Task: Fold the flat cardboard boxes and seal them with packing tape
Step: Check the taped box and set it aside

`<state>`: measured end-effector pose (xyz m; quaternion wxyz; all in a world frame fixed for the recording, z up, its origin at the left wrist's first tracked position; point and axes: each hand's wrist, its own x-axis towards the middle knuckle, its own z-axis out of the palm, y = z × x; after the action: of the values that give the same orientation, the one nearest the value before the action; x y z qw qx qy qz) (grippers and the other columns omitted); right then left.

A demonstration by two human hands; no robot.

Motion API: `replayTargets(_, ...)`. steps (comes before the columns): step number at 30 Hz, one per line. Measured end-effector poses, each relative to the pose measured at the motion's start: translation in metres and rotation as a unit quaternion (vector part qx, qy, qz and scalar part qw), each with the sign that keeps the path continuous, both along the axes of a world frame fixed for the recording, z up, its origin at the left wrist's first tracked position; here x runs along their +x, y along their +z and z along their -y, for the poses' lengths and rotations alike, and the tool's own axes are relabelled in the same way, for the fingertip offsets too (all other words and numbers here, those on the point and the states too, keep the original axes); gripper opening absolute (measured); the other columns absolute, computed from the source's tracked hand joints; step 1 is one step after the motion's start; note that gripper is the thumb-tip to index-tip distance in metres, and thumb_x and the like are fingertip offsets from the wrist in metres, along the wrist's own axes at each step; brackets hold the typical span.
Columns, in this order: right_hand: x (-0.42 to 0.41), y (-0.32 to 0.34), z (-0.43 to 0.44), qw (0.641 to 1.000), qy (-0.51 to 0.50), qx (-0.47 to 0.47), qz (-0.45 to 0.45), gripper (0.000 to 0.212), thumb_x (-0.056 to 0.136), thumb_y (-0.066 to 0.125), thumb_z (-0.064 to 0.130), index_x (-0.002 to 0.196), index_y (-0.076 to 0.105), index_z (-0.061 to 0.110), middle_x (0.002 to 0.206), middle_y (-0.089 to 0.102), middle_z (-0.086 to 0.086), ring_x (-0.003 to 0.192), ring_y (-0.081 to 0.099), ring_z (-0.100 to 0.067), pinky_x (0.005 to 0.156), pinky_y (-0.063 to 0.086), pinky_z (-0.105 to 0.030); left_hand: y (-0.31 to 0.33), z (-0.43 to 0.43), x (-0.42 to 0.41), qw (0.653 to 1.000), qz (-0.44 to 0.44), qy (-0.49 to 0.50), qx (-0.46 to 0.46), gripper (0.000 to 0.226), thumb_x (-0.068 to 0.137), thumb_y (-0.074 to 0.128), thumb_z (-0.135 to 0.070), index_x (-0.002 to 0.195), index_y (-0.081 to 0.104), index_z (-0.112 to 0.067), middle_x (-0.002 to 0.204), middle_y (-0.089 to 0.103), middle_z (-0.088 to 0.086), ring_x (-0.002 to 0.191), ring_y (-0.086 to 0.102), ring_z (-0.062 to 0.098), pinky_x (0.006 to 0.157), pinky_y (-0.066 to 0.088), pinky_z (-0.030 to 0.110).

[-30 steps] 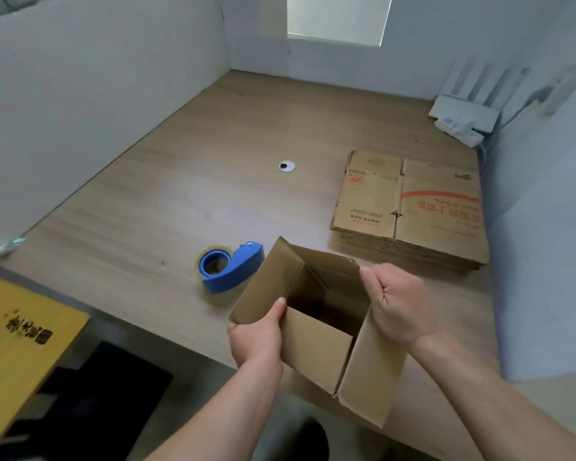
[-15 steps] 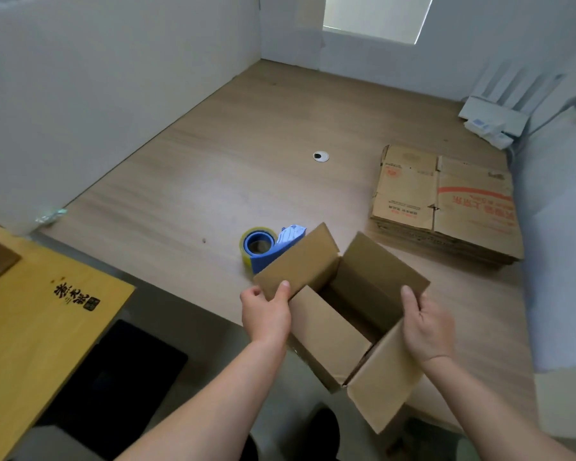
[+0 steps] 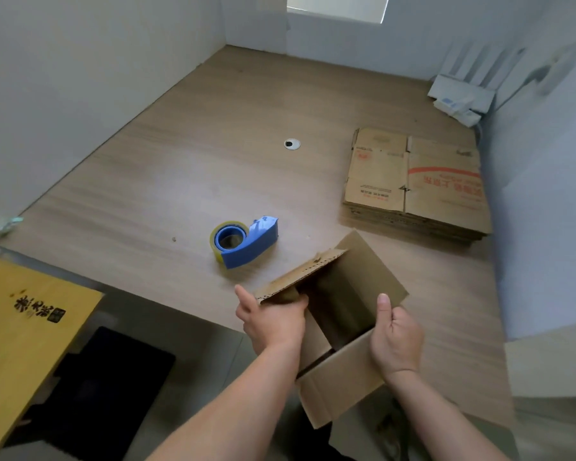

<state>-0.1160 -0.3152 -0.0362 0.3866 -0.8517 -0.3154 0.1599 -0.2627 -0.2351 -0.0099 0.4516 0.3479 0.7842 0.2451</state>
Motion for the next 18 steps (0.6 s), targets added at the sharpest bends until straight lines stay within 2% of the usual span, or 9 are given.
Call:
replayTargets(2, 0.003, 0.0, -0.002, 1.0, 0.007, 0.004, -0.008, 0.054, 0.104, 0.041, 0.034, 0.055, 0.042, 0.013, 0.056, 0.044, -0.004, 0.057, 0.044, -0.017, 0.053, 0.031, -0.026, 0.002, -0.003, 0.0, 1.0, 0.014, -0.003, -0.009, 0.123, 0.063, 0.086, -0.039, 0.155, 0.005, -0.031, 0.153, 0.024, 0.006, 0.135, 0.039, 0.036, 0.106, 0.042, 0.05)
replayTargets(4, 0.006, 0.001, -0.006, 1.0, 0.015, 0.006, -0.021, 0.054, 0.104, 0.041, 0.035, 0.058, 0.046, 0.009, 0.059, 0.047, -0.006, 0.059, 0.046, -0.018, 0.053, 0.032, -0.026, 0.009, -0.005, -0.001, 0.999, 0.05, 0.002, -0.02, 0.111, 0.062, 0.08, -0.038, 0.152, 0.015, -0.031, 0.148, 0.03, 0.006, 0.128, 0.045, 0.035, 0.104, 0.044, 0.051)
replayTargets(7, 0.014, 0.005, -0.014, 0.999, 0.014, 0.007, -0.043, 0.054, 0.105, 0.04, 0.035, 0.061, 0.048, 0.005, 0.062, 0.048, -0.01, 0.06, 0.046, -0.019, 0.054, 0.034, -0.026, 0.025, -0.01, -0.014, 0.985, 0.174, -0.005, -0.014, 0.075, 0.061, 0.065, -0.027, 0.133, 0.045, -0.021, 0.122, 0.053, 0.01, 0.104, 0.058, 0.029, 0.089, 0.052, 0.046)
replayTargets(9, 0.022, 0.009, -0.02, 0.999, 0.015, -0.006, -0.045, 0.052, 0.105, 0.04, 0.035, 0.063, 0.047, 0.007, 0.064, 0.047, -0.008, 0.061, 0.045, -0.018, 0.055, 0.033, -0.026, 0.036, -0.015, -0.033, 0.978, 0.196, -0.073, -0.001, 0.051, 0.069, 0.056, -0.012, 0.119, 0.058, -0.017, 0.103, 0.061, 0.012, 0.091, 0.058, 0.026, 0.077, 0.048, 0.04)
replayTargets(12, 0.03, 0.018, -0.032, 0.996, 0.065, -0.037, -0.046, 0.05, 0.105, 0.041, 0.036, 0.064, 0.046, 0.009, 0.064, 0.048, -0.006, 0.062, 0.045, -0.019, 0.055, 0.033, -0.027, 0.042, -0.024, -0.056, 0.979, 0.145, -0.14, -0.001, 0.043, 0.079, 0.052, 0.0, 0.115, 0.064, -0.02, 0.103, 0.065, 0.007, 0.09, 0.06, 0.024, 0.072, 0.049, 0.039)
replayTargets(15, 0.03, 0.036, -0.048, 0.979, 0.177, -0.099, 0.005, 0.037, 0.102, 0.05, 0.034, 0.068, 0.045, 0.019, 0.066, 0.048, 0.002, 0.065, 0.047, -0.017, 0.056, 0.031, -0.023, 0.041, -0.032, -0.065, 0.985, 0.058, -0.162, 0.027, 0.018, 0.088, 0.059, -0.012, 0.096, 0.07, -0.025, 0.093, 0.067, -0.001, 0.089, 0.062, 0.018, 0.078, 0.055, 0.041)
replayTargets(17, 0.029, 0.046, -0.06, 0.957, 0.244, -0.151, 0.032, 0.021, 0.097, 0.061, 0.034, 0.082, 0.048, 0.029, 0.079, 0.054, 0.01, 0.076, 0.053, -0.01, 0.063, 0.039, -0.021, 0.038, -0.039, -0.074, 0.98, -0.002, -0.189, 0.056, 0.01, 0.089, 0.063, -0.022, 0.087, 0.071, -0.027, 0.084, 0.068, -0.006, 0.082, 0.063, 0.015, 0.077, 0.057, 0.04)
replayTargets(18, 0.03, 0.051, -0.064, 0.947, 0.262, -0.183, 0.032, 0.016, 0.094, 0.066, 0.035, 0.094, 0.05, 0.031, 0.088, 0.056, 0.011, 0.084, 0.057, -0.011, 0.072, 0.048, -0.025, 0.038, -0.041, -0.079, 0.976, -0.024, -0.205, 0.065, 0.011, 0.09, 0.064, -0.026, 0.083, 0.072, -0.024, 0.079, 0.069, -0.006, 0.078, 0.064, 0.015, 0.075, 0.057, 0.039)
